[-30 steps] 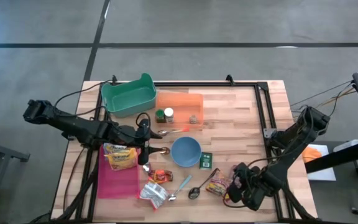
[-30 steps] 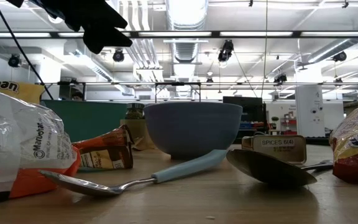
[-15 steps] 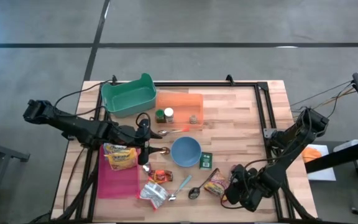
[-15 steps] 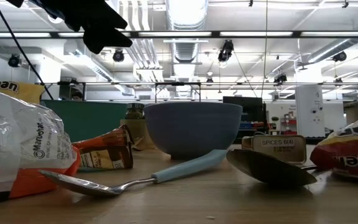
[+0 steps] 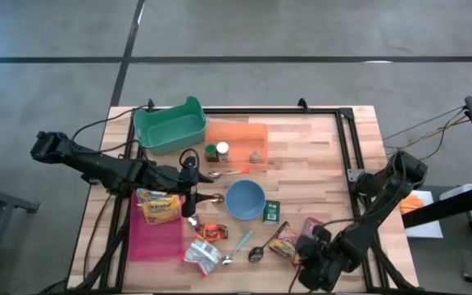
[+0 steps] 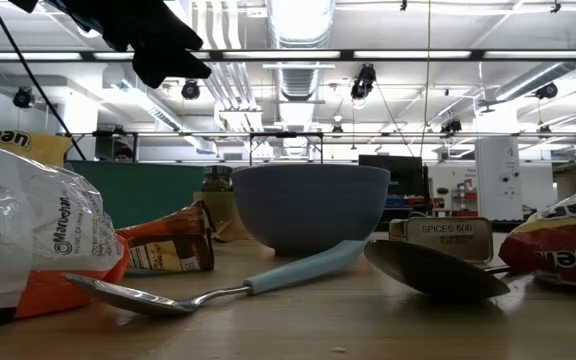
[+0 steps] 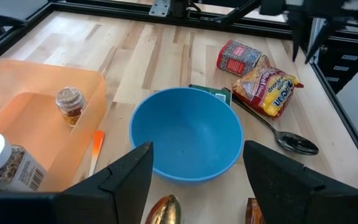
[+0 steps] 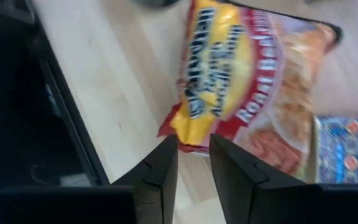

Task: Pick & Place Food Item
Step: Put the red noodle pack into the pink bin

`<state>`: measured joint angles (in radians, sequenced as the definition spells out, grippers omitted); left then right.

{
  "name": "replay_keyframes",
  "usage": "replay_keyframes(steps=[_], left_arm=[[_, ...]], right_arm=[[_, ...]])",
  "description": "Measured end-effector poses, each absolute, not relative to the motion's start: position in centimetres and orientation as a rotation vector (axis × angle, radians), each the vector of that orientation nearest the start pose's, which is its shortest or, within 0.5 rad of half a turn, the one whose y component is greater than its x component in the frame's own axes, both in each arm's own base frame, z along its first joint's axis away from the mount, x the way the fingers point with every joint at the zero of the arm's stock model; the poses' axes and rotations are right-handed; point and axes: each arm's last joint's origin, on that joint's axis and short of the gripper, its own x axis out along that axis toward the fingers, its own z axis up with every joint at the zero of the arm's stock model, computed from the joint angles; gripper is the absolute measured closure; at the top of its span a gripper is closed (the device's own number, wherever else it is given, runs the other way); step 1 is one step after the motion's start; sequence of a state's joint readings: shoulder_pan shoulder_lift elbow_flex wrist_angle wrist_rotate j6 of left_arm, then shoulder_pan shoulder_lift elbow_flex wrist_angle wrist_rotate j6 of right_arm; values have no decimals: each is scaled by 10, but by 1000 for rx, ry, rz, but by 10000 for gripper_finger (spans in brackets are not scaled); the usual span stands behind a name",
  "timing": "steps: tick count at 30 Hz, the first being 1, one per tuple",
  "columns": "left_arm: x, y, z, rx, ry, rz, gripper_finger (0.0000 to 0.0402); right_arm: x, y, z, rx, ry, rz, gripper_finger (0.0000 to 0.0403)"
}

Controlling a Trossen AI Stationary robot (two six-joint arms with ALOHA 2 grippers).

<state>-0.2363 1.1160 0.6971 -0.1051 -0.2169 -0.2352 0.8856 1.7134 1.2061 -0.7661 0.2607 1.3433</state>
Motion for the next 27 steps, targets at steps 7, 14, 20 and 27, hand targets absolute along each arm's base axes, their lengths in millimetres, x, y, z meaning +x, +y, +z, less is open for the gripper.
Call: replay_keyframes(steps=[7, 14, 20, 27], left_arm=[[230, -49, 248, -112, 511, 41, 148], [230, -49, 248, -112, 512, 41, 148], [230, -49, 248, -112, 513, 41, 148], [230, -49, 248, -112, 511, 41, 148]], right_arm=[[241, 283, 201, 151, 1300, -251, 312], [259, 307, 196, -46, 1454, -368, 312], [270, 315, 190, -149, 1521, -471, 312], [283, 313, 179, -124, 1538, -470, 309]])
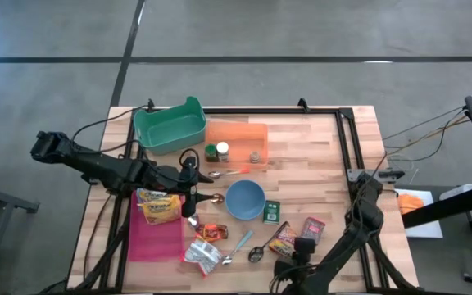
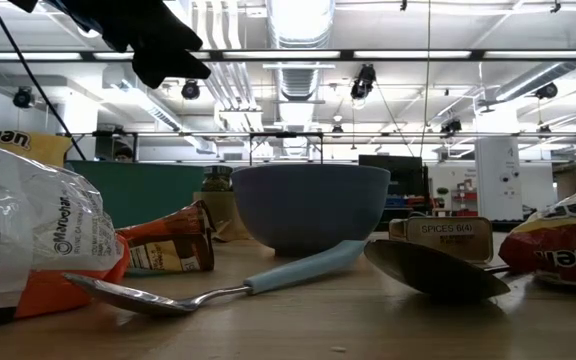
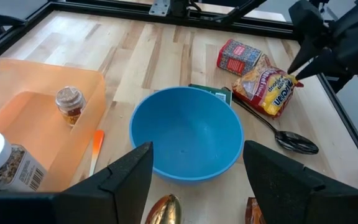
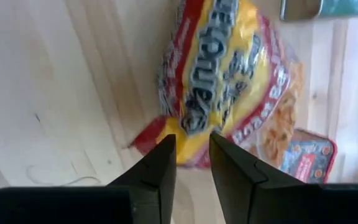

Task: Pick & Place Food Item
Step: Put the red noodle pack into the pink bin

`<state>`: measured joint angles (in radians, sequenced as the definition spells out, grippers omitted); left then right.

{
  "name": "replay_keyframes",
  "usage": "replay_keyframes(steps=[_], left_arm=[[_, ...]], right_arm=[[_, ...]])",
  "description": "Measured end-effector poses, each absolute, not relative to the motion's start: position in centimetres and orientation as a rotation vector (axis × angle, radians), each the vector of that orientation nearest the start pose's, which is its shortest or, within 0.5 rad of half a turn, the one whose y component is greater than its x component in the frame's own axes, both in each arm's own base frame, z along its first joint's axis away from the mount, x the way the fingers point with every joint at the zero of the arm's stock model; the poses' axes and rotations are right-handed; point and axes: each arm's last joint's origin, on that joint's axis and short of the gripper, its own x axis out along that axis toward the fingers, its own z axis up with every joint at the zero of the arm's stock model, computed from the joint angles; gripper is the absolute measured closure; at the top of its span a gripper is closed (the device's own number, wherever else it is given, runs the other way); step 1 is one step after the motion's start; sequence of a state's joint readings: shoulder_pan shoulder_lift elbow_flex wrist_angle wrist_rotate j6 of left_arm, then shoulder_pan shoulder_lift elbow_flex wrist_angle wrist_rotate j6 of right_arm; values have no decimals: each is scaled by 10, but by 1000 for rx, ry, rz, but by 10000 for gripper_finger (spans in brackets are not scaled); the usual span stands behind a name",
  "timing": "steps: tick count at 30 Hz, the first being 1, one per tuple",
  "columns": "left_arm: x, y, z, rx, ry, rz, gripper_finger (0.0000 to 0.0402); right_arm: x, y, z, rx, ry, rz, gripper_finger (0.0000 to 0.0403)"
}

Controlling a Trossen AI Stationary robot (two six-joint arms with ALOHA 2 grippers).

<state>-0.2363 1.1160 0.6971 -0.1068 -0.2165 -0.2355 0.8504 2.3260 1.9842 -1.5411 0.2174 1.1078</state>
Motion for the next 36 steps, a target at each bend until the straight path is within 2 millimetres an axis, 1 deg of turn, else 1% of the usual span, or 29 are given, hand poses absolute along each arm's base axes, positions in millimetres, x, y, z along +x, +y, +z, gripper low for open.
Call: replay_keyframes(steps=[2, 4, 7, 10, 13, 17, 20, 27, 31, 36], left_arm=[[230, -49, 248, -112, 511, 41, 148], [230, -49, 248, -111, 513, 41, 148], [230, -49, 247, -111, 513, 41, 148], [230, -49, 247, -111, 513, 41, 148], [230, -49, 247, -111, 513, 41, 148], [230, -49, 247, -109, 514, 41, 148], [230, -49, 247, -109, 514, 41, 148], [229, -49, 246, -104, 532, 42, 148], [229, -49, 246, -103, 536, 43, 148], [229, -49, 246, -103, 536, 43, 148]], right_arm=[[283, 313, 178, -132, 1553, -462, 296], [282, 313, 178, -172, 1565, -428, 273], [283, 313, 178, -222, 1572, -382, 224], [284, 311, 178, -252, 1553, -377, 174], [285, 311, 178, -254, 1561, -374, 134], [284, 311, 178, -274, 1571, -353, 101], [282, 313, 178, -298, 1579, -324, 93], [273, 323, 177, -415, 1581, -184, 93], [270, 324, 173, -478, 1537, -192, 93], [267, 320, 161, -536, 1516, -215, 92]])
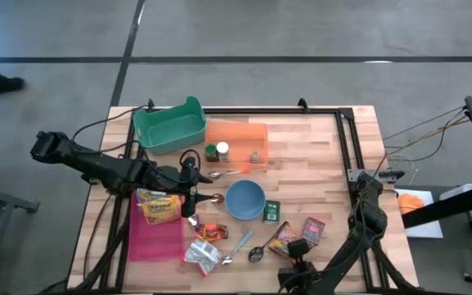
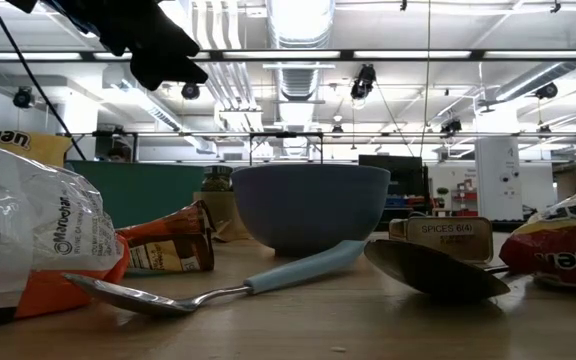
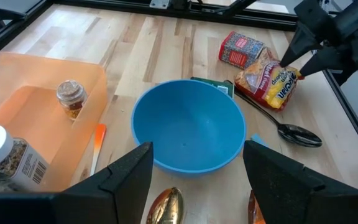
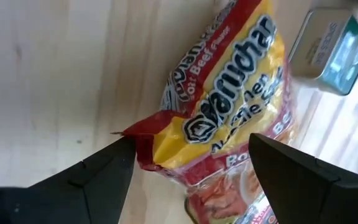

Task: Pick & Place Food Item
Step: Put the red noodle pack into the pink bin

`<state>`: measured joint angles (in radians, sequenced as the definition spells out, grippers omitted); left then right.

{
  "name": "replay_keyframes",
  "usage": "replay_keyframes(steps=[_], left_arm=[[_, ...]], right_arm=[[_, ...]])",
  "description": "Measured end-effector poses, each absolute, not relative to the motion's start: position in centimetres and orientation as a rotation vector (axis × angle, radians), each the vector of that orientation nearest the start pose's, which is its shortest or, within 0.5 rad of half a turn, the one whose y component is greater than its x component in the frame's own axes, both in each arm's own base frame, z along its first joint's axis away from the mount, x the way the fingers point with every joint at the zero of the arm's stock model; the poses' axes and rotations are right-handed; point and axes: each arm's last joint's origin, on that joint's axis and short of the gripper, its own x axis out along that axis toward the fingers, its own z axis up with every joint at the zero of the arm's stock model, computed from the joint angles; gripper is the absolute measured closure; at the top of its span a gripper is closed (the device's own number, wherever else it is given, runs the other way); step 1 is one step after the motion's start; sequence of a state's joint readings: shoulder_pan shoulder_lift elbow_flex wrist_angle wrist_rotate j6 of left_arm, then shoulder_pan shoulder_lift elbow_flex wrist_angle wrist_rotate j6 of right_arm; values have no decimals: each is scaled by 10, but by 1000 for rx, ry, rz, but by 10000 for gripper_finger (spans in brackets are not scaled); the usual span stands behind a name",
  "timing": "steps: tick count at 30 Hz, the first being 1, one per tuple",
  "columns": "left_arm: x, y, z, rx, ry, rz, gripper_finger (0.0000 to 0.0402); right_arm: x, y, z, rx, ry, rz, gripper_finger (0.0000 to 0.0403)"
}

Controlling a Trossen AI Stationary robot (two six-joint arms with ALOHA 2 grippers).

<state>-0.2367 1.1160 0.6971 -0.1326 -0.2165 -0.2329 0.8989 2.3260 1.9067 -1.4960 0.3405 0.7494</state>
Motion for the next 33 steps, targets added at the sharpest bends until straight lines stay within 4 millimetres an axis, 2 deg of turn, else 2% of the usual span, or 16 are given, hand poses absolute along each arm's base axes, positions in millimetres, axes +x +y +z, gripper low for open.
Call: replay_keyframes(steps=[7, 10, 24, 33], left_arm=[[229, -49, 246, -104, 536, 43, 148], [229, -49, 246, -104, 536, 43, 148], [229, -49, 246, -106, 536, 44, 148], [229, -49, 245, -105, 536, 43, 148]], right_arm=[[264, 317, 152, -567, 1524, -239, 95], [263, 315, 149, -588, 1509, -255, 110], [263, 314, 148, -518, 1472, -340, 285], [266, 317, 154, -497, 1459, -328, 373]])
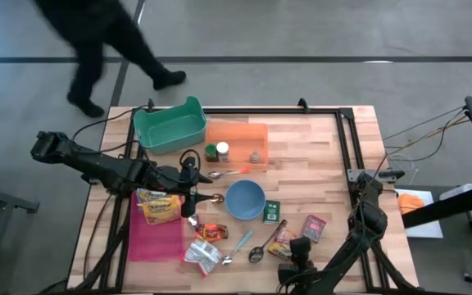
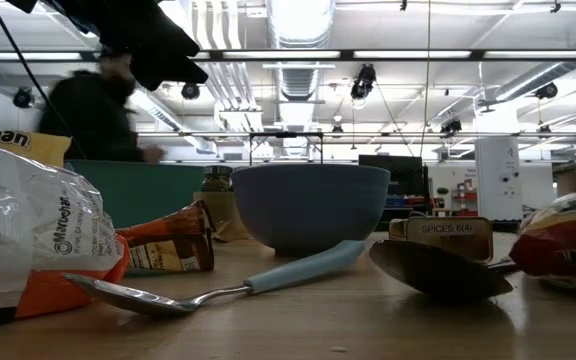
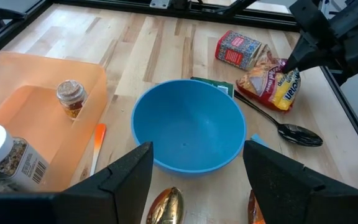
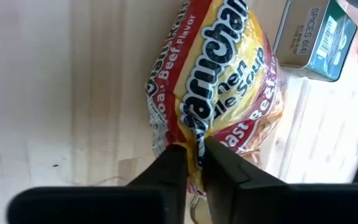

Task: Pick & Place Food Item
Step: Put the red noodle pack into the pink bin

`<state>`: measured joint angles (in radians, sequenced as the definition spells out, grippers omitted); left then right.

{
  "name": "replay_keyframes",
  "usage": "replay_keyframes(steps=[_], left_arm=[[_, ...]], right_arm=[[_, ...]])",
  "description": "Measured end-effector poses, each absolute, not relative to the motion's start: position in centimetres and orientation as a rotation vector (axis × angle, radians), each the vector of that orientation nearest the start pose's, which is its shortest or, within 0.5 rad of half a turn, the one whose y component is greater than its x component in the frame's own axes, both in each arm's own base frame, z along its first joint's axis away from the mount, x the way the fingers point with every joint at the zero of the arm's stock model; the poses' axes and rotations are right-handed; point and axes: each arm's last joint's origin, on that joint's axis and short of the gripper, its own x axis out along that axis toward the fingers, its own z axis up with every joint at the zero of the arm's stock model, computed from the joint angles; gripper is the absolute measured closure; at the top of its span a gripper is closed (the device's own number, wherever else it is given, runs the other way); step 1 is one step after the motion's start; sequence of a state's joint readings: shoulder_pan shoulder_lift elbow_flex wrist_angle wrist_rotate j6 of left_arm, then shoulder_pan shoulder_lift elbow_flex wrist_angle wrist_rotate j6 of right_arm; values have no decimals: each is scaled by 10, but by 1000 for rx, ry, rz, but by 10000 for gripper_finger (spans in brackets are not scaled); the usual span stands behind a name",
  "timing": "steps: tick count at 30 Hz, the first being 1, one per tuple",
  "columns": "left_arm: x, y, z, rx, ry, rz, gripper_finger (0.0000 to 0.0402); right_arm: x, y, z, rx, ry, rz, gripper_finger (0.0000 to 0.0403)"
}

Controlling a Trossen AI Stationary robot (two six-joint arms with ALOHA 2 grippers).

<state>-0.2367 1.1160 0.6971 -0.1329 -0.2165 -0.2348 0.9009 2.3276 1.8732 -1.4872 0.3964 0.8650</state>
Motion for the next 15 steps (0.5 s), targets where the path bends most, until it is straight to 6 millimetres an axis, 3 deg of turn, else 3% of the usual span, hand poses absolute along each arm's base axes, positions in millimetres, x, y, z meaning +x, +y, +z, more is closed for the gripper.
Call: replay_keyframes(steps=[9, 15], left_arm=[[229, -49, 245, -103, 536, 43, 148], [229, -49, 245, -62, 537, 31, 148]], right_arm=[[270, 322, 165, -426, 1405, -351, 393], [276, 326, 189, -354, 1287, -428, 393]])
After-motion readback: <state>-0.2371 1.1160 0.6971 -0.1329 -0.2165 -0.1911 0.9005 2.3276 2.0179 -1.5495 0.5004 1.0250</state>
